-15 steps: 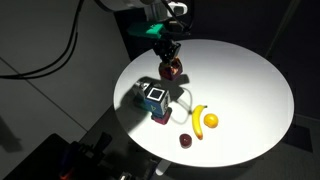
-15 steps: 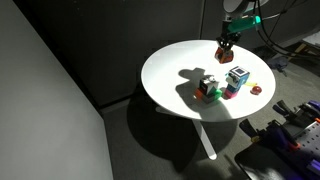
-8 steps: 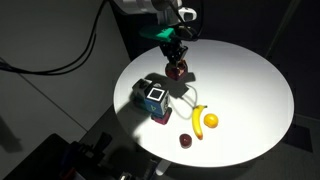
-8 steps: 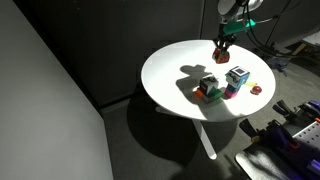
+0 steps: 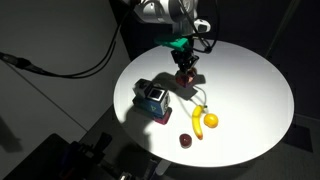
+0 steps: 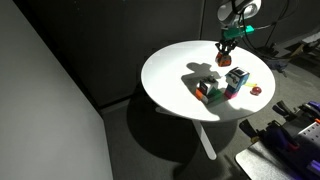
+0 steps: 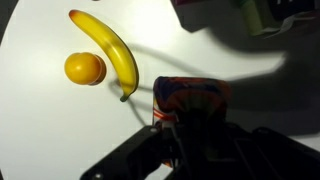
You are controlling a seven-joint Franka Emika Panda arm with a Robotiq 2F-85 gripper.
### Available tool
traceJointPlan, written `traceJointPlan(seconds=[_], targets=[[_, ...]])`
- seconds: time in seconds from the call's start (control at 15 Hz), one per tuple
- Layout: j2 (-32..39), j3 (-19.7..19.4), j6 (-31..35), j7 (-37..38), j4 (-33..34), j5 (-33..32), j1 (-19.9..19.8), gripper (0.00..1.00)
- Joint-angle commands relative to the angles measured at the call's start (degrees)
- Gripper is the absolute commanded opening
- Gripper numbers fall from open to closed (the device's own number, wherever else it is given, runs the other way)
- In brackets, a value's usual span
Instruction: Remove the top square toy from the stack on the left and put it on the table.
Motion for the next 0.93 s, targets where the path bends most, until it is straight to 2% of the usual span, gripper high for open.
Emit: traceJointPlan(seconds=[0.0, 0.87], targets=[[3.56, -0.24, -2.78, -0.92, 5.21, 2.08, -1.67, 0.08], [8.54, -2.13, -2.00, 0.58, 7.44, 4.69, -5.37, 0.08]])
